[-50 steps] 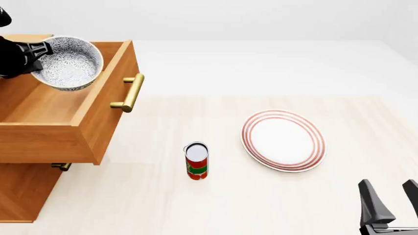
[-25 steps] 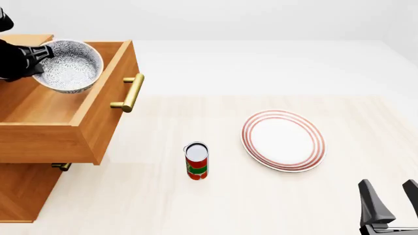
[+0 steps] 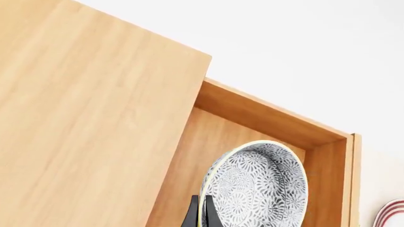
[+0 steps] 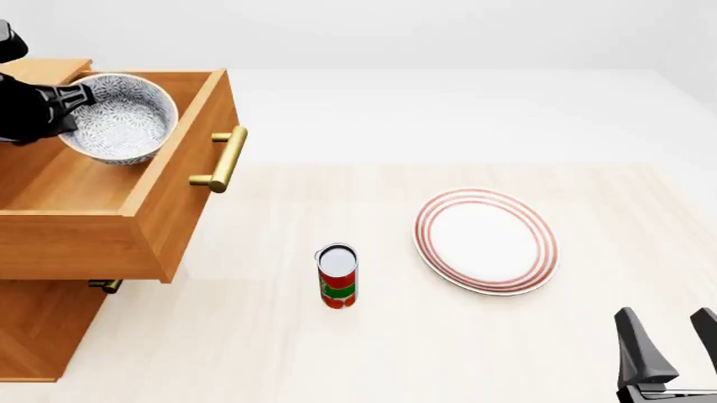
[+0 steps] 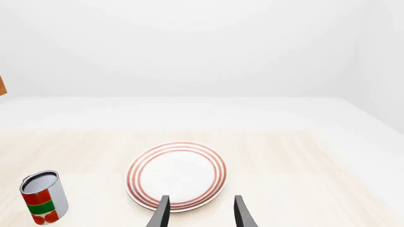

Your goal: Put the bowl in the top drawer of the cabinet.

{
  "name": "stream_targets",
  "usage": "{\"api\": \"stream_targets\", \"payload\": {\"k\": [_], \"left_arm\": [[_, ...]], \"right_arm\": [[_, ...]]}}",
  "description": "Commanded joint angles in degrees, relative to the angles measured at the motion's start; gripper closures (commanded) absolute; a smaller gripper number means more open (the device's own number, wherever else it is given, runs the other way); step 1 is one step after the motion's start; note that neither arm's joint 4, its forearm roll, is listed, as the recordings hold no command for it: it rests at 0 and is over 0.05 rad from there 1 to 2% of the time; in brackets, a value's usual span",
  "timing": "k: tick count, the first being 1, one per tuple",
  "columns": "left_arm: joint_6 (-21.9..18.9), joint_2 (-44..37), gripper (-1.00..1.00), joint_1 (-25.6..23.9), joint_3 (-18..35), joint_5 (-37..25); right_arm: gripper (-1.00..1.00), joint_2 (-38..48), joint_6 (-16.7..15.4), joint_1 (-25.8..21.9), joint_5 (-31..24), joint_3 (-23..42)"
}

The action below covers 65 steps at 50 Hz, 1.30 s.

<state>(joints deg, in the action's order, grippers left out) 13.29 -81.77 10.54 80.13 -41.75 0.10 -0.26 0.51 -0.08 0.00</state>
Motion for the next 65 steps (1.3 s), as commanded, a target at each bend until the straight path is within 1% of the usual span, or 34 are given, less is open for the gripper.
{"api": "stream_targets", "payload": {"k": [1, 18, 25, 28, 29, 39, 47, 57, 65], "left_arm": [[0.31, -0.36, 1.0, 0.95, -0.8, 0.87], [0.14, -0.7, 1.0, 0.91, -1.01, 1.2], [-0.54, -0.88, 1.0, 0.86, -1.6, 1.6], [-1.77, -1.56, 1.0, 1.26, -1.42, 1.26], [-1.95, -1.59, -1.0, 1.2, -1.52, 1.33], [-2.16, -1.46, -1.0, 2.28, -0.87, 0.62], [-2.38, -0.91, -1.0, 2.07, 0.13, 0.09], [-2.77, -0.13, -1.0, 1.19, 2.65, -1.18], [-3.24, 1.02, -1.0, 0.24, 5.67, -3.22]], "right_arm": [[-1.0, 0.02, 0.07, -0.15, 0.05, 0.01], [-1.0, 0.02, 0.07, -0.14, 0.04, 0.01], [-1.0, 0.02, 0.08, -0.13, 0.03, 0.01], [-1.0, 0.02, 0.06, -0.12, 0.05, 0.01], [-1.0, 0.02, 0.06, -0.13, 0.04, 0.01], [-1.0, 0.02, 0.07, -0.13, 0.05, 0.01], [-1.0, 0.02, 0.06, -0.14, 0.05, 0.01], [-1.0, 0.02, 0.06, -0.13, 0.05, 0.01], [-1.0, 0.02, 0.07, -0.14, 0.04, 0.01]]}}
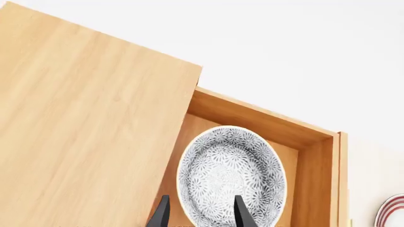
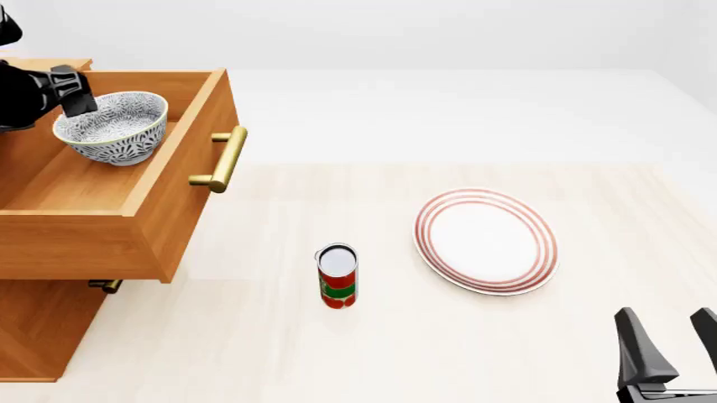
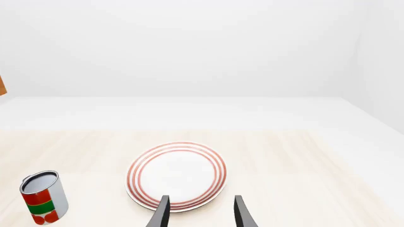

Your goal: Put the bowl in the top drawer of the cabinet.

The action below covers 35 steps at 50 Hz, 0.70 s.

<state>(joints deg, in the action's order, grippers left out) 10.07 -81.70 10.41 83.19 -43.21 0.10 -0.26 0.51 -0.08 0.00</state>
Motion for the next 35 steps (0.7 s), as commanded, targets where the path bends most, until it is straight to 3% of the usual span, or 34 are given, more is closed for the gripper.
{"api": "stream_targets", "payload": {"k": [1, 19, 35], "left_arm": [[-0.08, 1.21, -1.0, 0.32, 3.06, -2.15], [-0.51, 9.24, -1.0, -3.01, 3.73, -5.15], [2.32, 20.48, -1.0, -9.21, -3.8, -3.97]], "right_arm": [[-1.0, 0.02, 0.07, -0.13, 0.04, 0.01], [-1.0, 0.02, 0.06, -0.13, 0.05, 0.01], [-1.0, 0.02, 0.06, -0.13, 0.04, 0.01]]}}
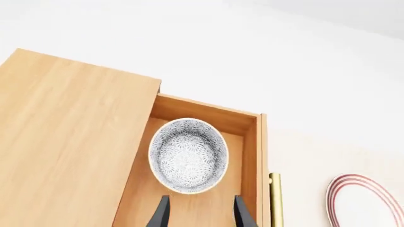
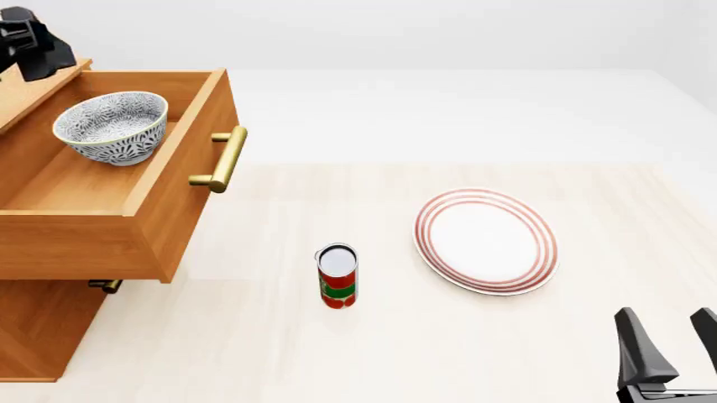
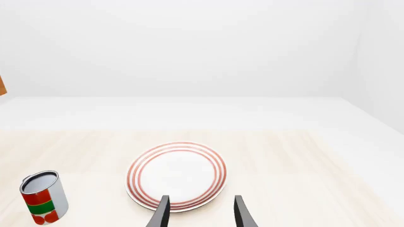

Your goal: Put the bowl in the top drawer of the cabinet.

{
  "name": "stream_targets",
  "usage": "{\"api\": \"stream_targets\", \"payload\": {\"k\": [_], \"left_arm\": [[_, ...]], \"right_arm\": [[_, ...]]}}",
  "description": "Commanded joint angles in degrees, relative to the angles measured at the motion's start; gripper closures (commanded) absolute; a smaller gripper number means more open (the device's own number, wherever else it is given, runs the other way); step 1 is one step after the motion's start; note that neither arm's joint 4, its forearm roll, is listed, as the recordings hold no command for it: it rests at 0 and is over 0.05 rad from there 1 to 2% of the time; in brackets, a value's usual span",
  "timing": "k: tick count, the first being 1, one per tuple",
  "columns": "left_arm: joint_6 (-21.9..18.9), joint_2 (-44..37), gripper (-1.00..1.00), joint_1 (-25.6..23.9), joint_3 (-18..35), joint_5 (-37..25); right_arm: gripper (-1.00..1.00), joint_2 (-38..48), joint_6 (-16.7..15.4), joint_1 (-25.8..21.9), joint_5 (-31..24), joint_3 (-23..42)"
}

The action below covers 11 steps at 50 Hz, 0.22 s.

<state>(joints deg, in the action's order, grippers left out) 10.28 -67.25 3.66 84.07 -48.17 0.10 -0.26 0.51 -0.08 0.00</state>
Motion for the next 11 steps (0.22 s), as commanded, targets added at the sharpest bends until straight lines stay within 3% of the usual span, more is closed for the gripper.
{"api": "stream_targets", "payload": {"k": [1, 11], "left_arm": [[2.46, 6.53, -1.0, -2.84, -5.37, 1.35], [6.41, 13.69, -1.0, -9.43, -14.57, 4.8]], "right_arm": [[-1.0, 0.02, 0.07, -0.15, 0.04, 0.01], [-1.0, 0.02, 0.07, -0.13, 0.04, 0.01]]}}
